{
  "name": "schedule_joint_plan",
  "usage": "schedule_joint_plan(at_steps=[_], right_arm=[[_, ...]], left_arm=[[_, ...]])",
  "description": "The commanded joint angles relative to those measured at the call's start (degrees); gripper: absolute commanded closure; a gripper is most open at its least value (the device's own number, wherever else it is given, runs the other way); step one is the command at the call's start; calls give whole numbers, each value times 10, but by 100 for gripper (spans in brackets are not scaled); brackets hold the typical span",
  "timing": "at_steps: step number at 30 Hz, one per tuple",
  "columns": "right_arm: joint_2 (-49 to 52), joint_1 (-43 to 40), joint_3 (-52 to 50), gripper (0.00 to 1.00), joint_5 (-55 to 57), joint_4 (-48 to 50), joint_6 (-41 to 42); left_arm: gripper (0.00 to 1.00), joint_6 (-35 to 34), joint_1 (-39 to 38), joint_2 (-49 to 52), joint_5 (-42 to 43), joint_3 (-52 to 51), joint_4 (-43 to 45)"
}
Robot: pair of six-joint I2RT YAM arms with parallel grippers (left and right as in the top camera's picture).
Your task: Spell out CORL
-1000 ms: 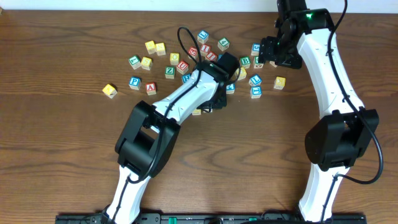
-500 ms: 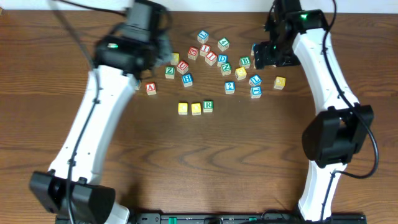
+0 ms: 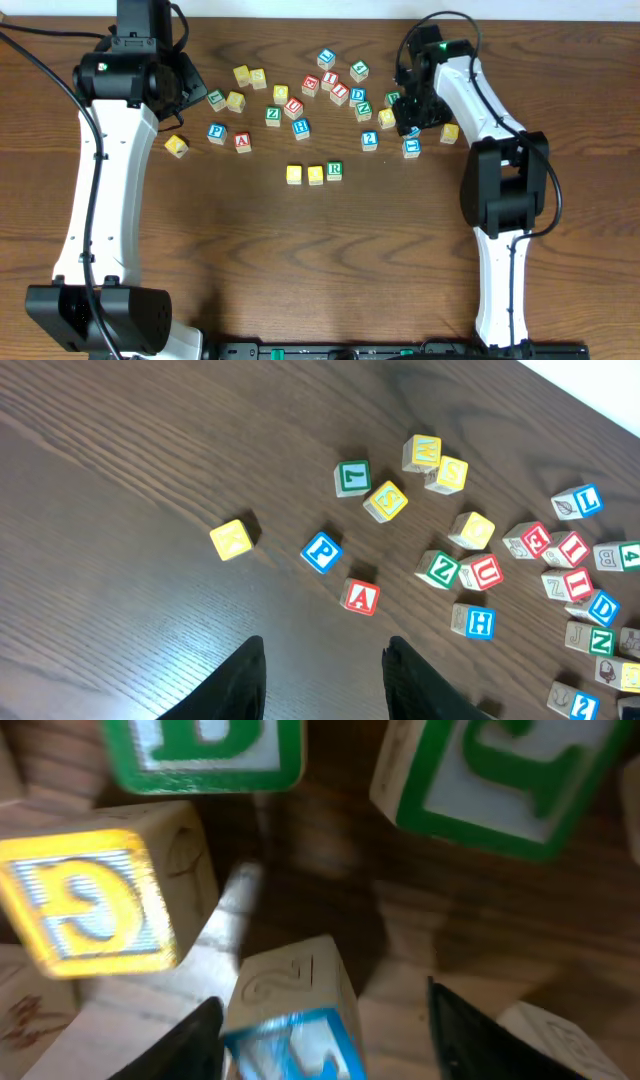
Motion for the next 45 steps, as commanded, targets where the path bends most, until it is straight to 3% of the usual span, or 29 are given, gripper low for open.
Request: schedule_joint_plan(at_steps=[1, 8, 16, 22, 33, 39, 45], right_arm=[[6, 5, -1, 50, 3, 4, -10], [6, 6, -1, 64, 3, 10, -5], [4, 6, 1, 76, 2, -4, 67], [3, 7, 41, 75, -3, -43, 75], [-26, 33, 201, 77, -37, -156, 85], [-31, 96, 171, 77, -54, -184, 149], [-31, 151, 69, 77, -19, -141, 227]], left_arm=[[62, 10, 2, 5, -3, -3, -5], [62, 10, 2, 7, -3, -3, -5], [62, 10, 2, 14, -3, -3, -5], [62, 10, 2, 14, -3, -3, -5], [62, 9, 2, 14, -3, -3, 2], [62, 10, 2, 14, -3, -3, 1], [62, 10, 2, 14, -3, -3, 1]])
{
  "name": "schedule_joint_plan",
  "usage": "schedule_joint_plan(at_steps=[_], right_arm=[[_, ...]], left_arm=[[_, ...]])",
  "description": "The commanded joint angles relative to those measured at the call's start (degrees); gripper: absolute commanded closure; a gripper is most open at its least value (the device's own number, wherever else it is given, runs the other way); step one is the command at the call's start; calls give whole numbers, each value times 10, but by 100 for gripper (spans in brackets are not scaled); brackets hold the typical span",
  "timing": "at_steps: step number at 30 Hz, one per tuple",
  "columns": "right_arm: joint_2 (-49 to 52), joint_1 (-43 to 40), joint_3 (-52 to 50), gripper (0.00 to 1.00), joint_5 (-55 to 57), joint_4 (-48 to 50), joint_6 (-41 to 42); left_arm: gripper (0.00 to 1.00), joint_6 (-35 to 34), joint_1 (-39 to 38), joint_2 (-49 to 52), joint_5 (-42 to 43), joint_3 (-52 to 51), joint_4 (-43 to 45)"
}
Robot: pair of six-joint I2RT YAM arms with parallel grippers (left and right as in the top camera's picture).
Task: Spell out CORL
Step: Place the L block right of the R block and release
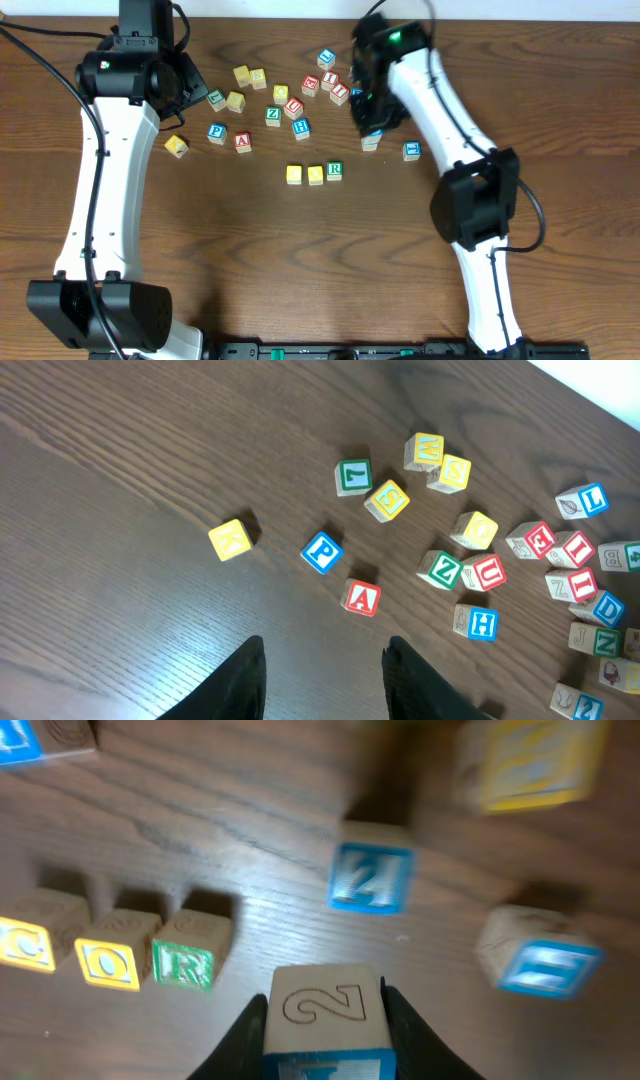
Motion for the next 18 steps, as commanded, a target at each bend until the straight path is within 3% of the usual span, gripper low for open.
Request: schedule_joint_plan(at_steps=[1, 11, 18], right_arm=[[-16, 32, -70, 77, 33, 29, 82], [-16, 68, -165, 75, 59, 106, 169], [-16, 68, -176, 60, 59, 118, 173]], left_arm=[[62, 10, 2, 7, -3, -3, -2], [62, 10, 2, 7, -3, -3, -2], [62, 10, 2, 7, -3, -3, -5]])
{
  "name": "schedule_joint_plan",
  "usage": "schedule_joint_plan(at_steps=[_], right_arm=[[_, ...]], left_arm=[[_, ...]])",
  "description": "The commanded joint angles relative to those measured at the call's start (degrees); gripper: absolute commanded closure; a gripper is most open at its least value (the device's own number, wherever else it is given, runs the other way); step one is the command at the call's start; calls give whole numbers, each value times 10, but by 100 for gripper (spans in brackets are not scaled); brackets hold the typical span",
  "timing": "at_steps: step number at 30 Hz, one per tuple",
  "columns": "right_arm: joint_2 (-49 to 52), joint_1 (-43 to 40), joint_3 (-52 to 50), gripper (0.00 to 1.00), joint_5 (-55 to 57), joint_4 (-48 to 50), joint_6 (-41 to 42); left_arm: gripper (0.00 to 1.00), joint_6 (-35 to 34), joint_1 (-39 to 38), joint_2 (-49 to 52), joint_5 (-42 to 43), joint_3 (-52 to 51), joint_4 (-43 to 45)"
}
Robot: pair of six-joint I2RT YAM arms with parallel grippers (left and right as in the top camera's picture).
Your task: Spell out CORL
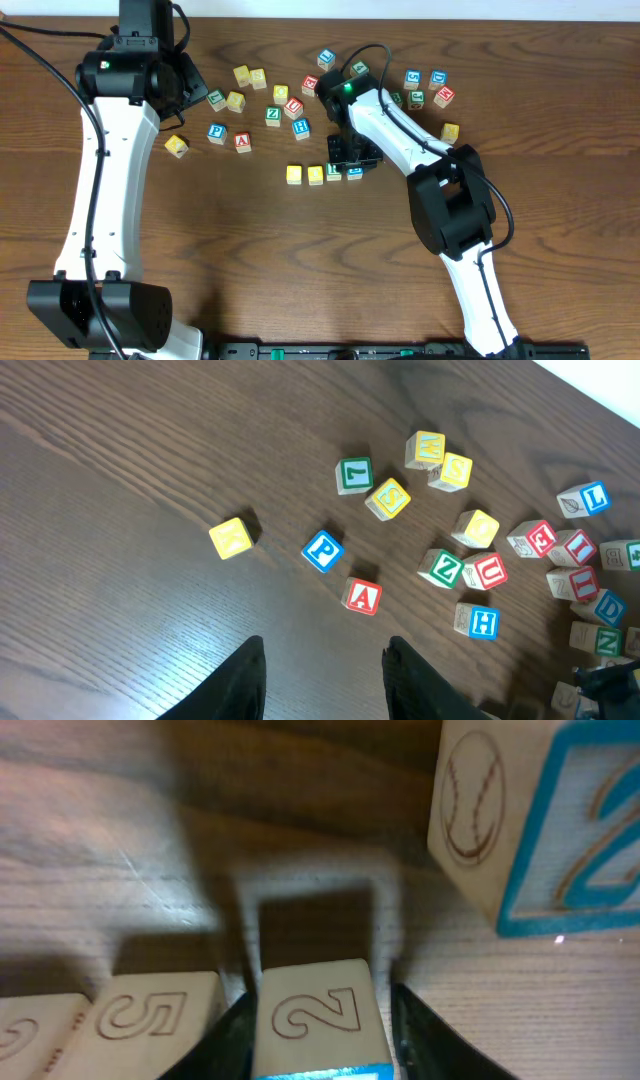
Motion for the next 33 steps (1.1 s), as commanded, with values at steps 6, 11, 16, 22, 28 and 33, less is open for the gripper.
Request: schedule_joint_plan(at_steps=[6, 11, 16, 22, 28, 33], right_arm=[[-17, 0, 4, 60, -20, -6, 13], [-41, -3, 31, 61, -19, -24, -4], [-110, -18, 34, 59, -17, -28, -19], [-174, -56, 34, 66, 6, -64, -47], [-155, -71, -19, 99, 3, -59, -60], [-153, -71, -91, 99, -14, 20, -60]], left_arm=[[62, 9, 2, 7, -3, -3, -3], [62, 9, 2, 7, -3, -3, -4], [62, 9, 2, 7, -3, -3, -10], [91, 9, 0, 7, 4, -7, -60], [92, 9, -42, 7, 19, -135, -37], [93, 9, -59, 7, 140, -247, 90]])
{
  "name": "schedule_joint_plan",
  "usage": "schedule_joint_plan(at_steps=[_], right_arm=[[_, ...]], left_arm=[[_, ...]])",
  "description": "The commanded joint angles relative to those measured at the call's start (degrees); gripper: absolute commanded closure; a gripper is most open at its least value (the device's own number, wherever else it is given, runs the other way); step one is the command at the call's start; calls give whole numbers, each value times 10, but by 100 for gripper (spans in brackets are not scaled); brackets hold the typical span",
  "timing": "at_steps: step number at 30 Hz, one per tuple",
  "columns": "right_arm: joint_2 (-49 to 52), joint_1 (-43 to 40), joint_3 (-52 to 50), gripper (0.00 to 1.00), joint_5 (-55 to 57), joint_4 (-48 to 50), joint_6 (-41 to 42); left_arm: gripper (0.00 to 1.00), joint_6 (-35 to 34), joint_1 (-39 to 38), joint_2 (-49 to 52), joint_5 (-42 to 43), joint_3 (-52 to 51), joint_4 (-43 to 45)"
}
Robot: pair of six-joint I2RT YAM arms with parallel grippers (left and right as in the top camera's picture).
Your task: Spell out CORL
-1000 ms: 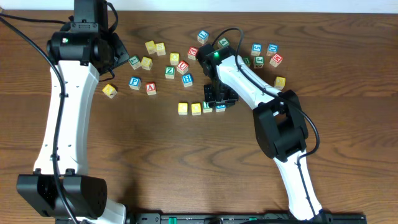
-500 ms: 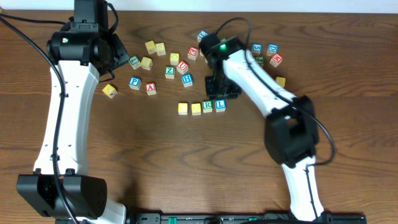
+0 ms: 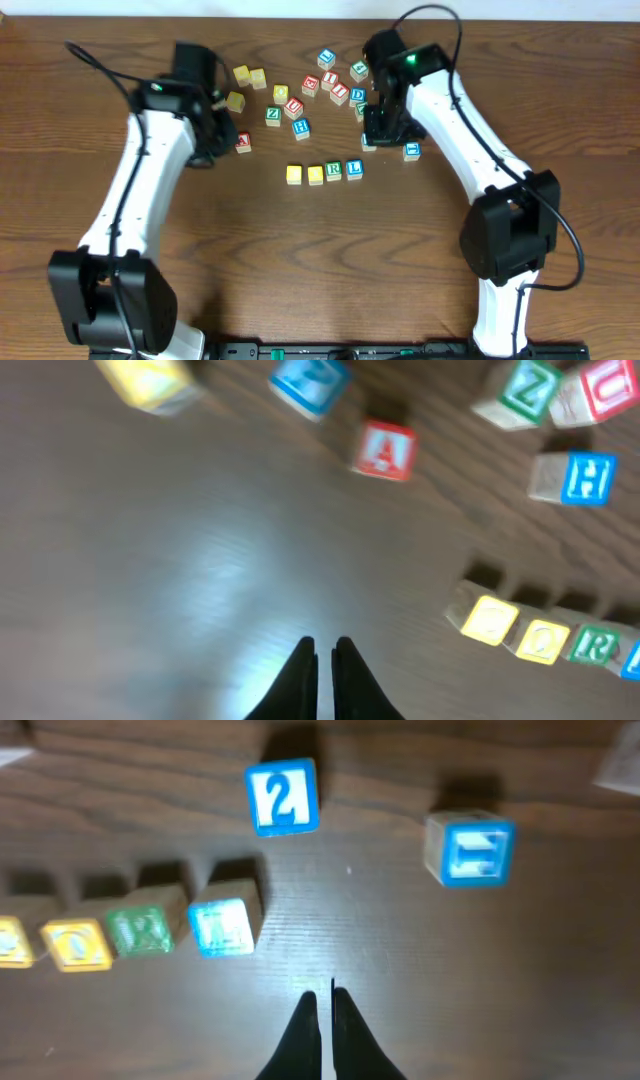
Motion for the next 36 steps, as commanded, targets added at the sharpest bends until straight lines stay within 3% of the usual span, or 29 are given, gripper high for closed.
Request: schedule_joint_plan(at_steps=[1, 9, 16, 36], right_arm=[[7, 2, -49, 99, -16, 41, -7], [7, 2, -140, 99, -49, 136, -7], [7, 2, -189, 99, -61, 196, 6], [7, 5, -196, 99, -78, 214, 6]], left_arm=[[93, 3, -12, 6, 103, -76, 76], [93, -4, -32, 9, 102, -147, 175], [93, -8, -34, 53, 103, -150, 192], [93, -11, -100, 113, 115, -150, 251]])
